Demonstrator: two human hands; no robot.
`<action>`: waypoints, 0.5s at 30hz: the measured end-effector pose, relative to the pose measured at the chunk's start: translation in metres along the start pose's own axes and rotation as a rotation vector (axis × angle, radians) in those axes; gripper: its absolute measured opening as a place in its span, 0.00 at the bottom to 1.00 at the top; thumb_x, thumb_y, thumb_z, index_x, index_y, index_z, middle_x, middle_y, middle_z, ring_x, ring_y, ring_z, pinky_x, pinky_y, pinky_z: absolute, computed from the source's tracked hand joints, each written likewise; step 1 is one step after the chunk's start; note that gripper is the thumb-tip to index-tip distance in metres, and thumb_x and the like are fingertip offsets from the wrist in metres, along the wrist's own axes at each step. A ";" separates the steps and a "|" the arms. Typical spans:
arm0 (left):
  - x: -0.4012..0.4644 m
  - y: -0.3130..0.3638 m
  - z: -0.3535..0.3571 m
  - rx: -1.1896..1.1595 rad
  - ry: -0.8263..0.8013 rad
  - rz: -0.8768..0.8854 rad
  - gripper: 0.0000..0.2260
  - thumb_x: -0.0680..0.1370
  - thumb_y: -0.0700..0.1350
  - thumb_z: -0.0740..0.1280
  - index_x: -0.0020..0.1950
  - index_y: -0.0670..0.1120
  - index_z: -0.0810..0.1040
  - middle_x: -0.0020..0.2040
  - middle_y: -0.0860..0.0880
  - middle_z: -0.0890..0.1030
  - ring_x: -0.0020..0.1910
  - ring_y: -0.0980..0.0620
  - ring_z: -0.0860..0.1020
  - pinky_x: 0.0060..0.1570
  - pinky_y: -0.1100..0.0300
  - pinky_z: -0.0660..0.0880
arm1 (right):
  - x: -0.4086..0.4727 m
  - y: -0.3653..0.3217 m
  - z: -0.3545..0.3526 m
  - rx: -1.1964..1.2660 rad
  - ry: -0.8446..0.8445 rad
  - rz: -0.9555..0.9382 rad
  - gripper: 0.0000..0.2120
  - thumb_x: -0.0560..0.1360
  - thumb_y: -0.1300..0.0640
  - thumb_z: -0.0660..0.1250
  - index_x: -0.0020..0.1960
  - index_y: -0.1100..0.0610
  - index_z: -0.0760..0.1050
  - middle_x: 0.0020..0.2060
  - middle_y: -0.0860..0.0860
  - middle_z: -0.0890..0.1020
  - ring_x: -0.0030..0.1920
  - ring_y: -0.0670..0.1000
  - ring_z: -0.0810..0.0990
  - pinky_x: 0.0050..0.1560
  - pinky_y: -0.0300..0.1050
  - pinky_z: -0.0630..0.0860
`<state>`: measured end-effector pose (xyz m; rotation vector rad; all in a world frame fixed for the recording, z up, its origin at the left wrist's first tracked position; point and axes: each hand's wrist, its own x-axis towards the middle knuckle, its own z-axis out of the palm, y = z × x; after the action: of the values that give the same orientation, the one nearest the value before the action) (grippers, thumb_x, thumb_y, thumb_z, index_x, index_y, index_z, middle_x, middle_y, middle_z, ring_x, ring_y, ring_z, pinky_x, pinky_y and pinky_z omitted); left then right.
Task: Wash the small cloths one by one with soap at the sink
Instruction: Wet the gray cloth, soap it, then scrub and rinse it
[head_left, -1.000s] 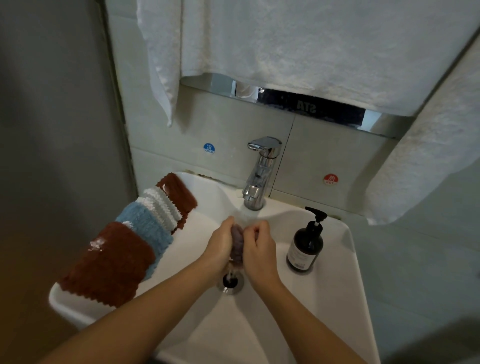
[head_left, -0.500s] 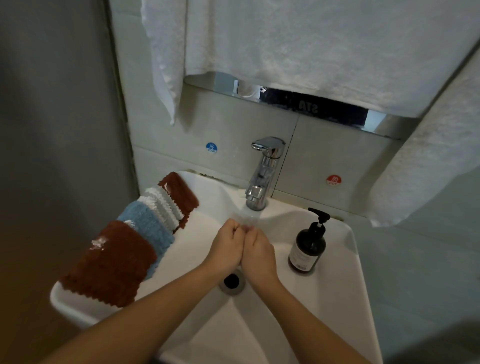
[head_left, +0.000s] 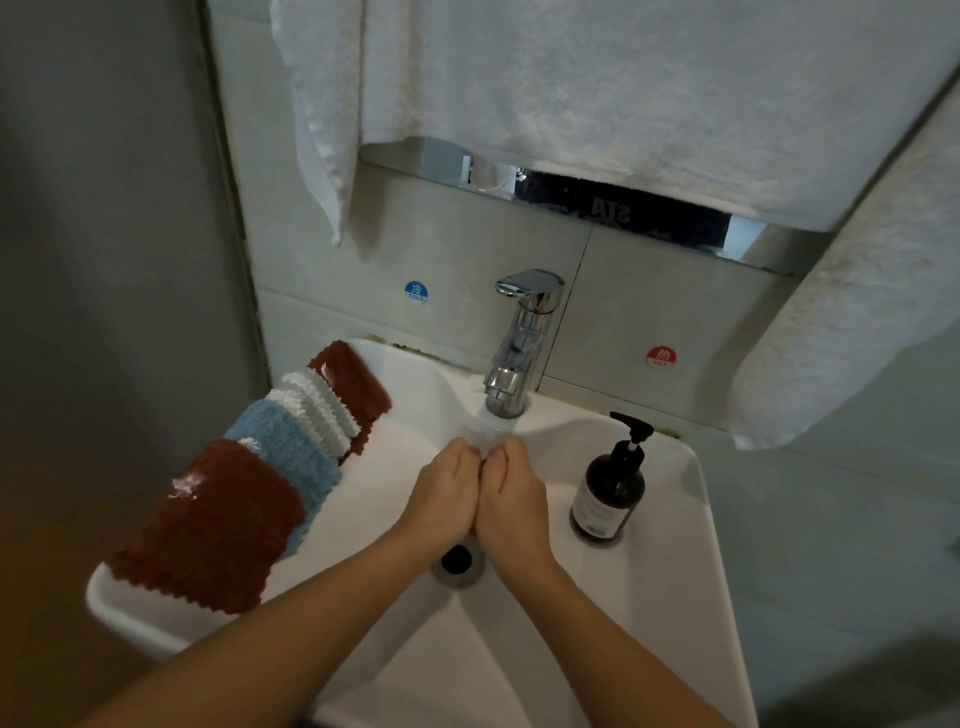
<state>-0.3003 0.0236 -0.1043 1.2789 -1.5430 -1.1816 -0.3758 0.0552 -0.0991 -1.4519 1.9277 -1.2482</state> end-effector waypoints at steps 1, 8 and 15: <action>-0.001 0.002 0.000 0.037 0.003 0.021 0.15 0.84 0.44 0.55 0.38 0.46 0.70 0.36 0.48 0.76 0.36 0.54 0.74 0.36 0.64 0.72 | 0.000 0.000 -0.001 -0.007 0.002 -0.016 0.12 0.83 0.55 0.52 0.41 0.55 0.64 0.31 0.51 0.73 0.31 0.48 0.71 0.32 0.43 0.65; -0.002 0.005 -0.003 -0.004 -0.005 0.152 0.14 0.85 0.46 0.55 0.41 0.47 0.73 0.38 0.47 0.79 0.38 0.53 0.79 0.36 0.65 0.76 | 0.006 -0.004 -0.004 -0.017 0.000 -0.034 0.14 0.83 0.54 0.53 0.41 0.56 0.67 0.32 0.52 0.76 0.33 0.50 0.74 0.34 0.47 0.70; -0.002 0.005 -0.005 0.100 0.032 0.243 0.14 0.84 0.45 0.55 0.41 0.50 0.73 0.39 0.47 0.80 0.39 0.53 0.81 0.37 0.62 0.78 | 0.006 -0.006 -0.004 0.032 0.003 0.005 0.15 0.82 0.56 0.55 0.38 0.58 0.69 0.31 0.51 0.76 0.34 0.51 0.75 0.38 0.53 0.74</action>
<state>-0.2965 0.0252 -0.0984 1.1304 -1.6980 -0.9358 -0.3776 0.0511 -0.0910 -1.4288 1.9042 -1.2737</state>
